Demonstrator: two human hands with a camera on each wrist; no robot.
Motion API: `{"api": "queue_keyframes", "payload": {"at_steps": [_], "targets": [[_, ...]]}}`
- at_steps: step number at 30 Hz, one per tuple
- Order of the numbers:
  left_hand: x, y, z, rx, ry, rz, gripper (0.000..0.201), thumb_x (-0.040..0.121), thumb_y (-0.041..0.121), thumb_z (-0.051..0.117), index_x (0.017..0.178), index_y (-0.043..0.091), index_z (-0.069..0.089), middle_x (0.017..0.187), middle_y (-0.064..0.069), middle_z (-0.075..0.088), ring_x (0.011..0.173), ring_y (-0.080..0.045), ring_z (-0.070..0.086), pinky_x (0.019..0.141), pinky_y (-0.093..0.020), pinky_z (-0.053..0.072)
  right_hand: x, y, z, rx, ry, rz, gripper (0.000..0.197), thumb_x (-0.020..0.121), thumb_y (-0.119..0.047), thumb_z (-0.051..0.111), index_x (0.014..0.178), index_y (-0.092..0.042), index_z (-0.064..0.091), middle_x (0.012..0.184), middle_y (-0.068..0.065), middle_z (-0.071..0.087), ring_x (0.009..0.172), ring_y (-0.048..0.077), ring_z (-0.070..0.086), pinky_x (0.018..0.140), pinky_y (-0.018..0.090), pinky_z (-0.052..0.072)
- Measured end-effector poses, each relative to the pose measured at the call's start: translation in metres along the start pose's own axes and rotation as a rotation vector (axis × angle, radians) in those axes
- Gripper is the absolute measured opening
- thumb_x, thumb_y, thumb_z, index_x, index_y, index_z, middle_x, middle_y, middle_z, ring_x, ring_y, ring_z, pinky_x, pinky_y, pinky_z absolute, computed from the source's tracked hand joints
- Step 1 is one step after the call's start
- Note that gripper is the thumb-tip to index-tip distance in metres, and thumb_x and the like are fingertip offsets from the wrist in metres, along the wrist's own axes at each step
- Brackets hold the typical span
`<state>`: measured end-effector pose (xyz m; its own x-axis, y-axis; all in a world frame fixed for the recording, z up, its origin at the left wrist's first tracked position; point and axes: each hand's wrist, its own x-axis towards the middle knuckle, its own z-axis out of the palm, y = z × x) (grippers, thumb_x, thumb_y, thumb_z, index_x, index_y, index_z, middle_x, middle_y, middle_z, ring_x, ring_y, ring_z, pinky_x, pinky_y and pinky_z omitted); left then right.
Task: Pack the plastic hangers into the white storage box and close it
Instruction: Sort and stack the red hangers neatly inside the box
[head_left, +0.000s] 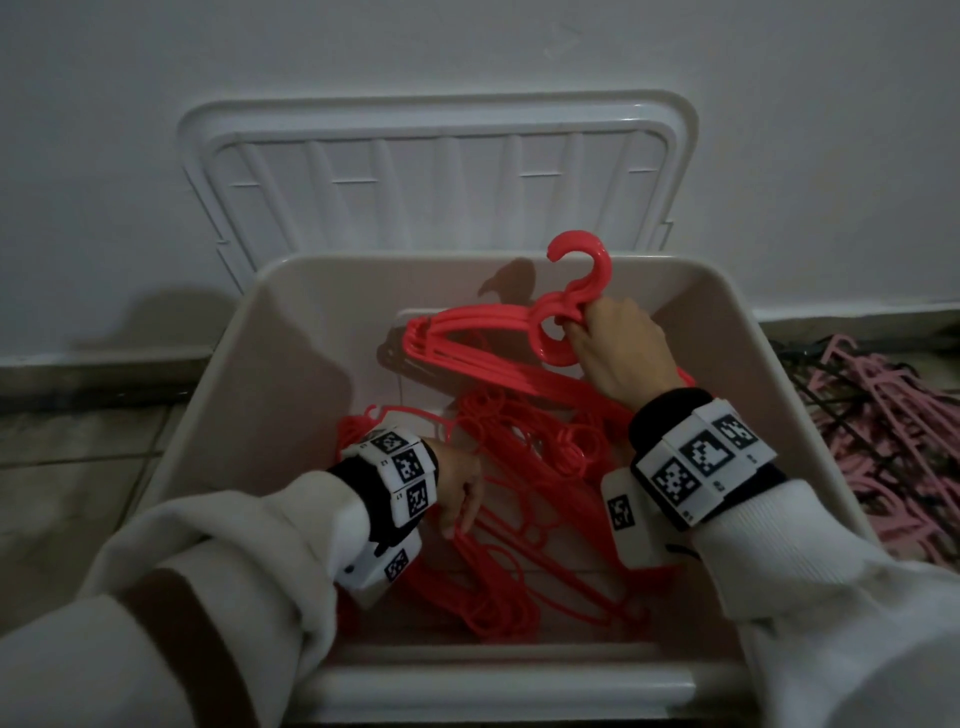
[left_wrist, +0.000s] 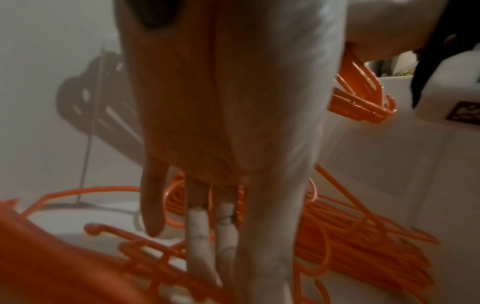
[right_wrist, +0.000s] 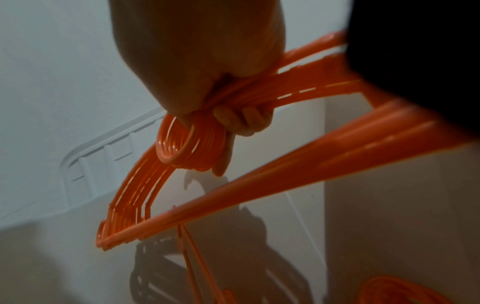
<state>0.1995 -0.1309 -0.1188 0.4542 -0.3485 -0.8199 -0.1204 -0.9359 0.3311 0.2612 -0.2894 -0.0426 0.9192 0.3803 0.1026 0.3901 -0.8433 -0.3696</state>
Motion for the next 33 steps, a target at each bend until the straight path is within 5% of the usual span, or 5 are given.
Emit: {"api": "queue_keyframes", "payload": {"at_steps": [4, 11, 20, 24, 33], "targets": [[-0.001, -0.008, -0.003, -0.072, -0.041, -0.001, 0.024, 0.081, 0.004, 0.067, 0.104, 0.0, 0.068, 0.064, 0.014, 0.057, 0.057, 0.005, 0.051, 0.054, -0.009, 0.04, 0.0, 0.0, 0.0, -0.011, 0.0, -0.005, 0.028, 0.096, -0.024, 0.04, 0.1, -0.003, 0.058, 0.103, 0.018, 0.062, 0.095, 0.038, 0.058, 0.08, 0.042, 0.044], [-0.006, -0.008, -0.011, -0.018, 0.009, 0.01, 0.024, 0.084, 0.012, 0.066, 0.107, 0.011, 0.07, 0.09, 0.007, 0.067, 0.067, 0.003, 0.047, 0.065, -0.012, 0.038, -0.001, -0.001, -0.002, 0.002, 0.005, 0.0, 0.028, 0.097, -0.023, 0.04, 0.1, -0.002, 0.058, 0.102, 0.019, 0.063, 0.095, 0.038, 0.058, 0.078, 0.039, 0.043], [-0.035, -0.024, -0.043, -0.318, 0.245, 0.281, 0.013, 0.083, 0.004, 0.067, 0.088, 0.015, 0.069, 0.069, 0.011, 0.068, 0.07, -0.008, 0.061, 0.067, -0.023, 0.045, 0.0, 0.002, -0.004, 0.073, 0.012, 0.054, 0.032, 0.096, -0.029, 0.04, 0.103, -0.004, 0.059, 0.106, 0.021, 0.063, 0.101, 0.041, 0.056, 0.079, 0.04, 0.042], [-0.053, -0.028, -0.054, -0.461, 0.428, 0.408, 0.024, 0.081, -0.003, 0.066, 0.095, 0.016, 0.067, 0.064, 0.012, 0.069, 0.065, 0.003, 0.062, 0.064, -0.011, 0.046, 0.0, 0.003, -0.004, 0.123, -0.001, 0.064, 0.031, 0.096, -0.03, 0.043, 0.103, -0.005, 0.061, 0.107, 0.02, 0.064, 0.101, 0.039, 0.057, 0.08, 0.04, 0.043], [-0.063, -0.033, -0.064, -0.689, 1.001, 0.492, 0.018, 0.076, 0.002, 0.071, 0.077, 0.02, 0.069, 0.066, 0.014, 0.069, 0.068, -0.001, 0.06, 0.071, -0.013, 0.048, 0.002, 0.006, -0.001, 0.235, -0.042, 0.054, 0.031, 0.092, -0.034, 0.047, 0.094, -0.007, 0.062, 0.097, 0.02, 0.066, 0.092, 0.039, 0.06, 0.076, 0.039, 0.046]]}}
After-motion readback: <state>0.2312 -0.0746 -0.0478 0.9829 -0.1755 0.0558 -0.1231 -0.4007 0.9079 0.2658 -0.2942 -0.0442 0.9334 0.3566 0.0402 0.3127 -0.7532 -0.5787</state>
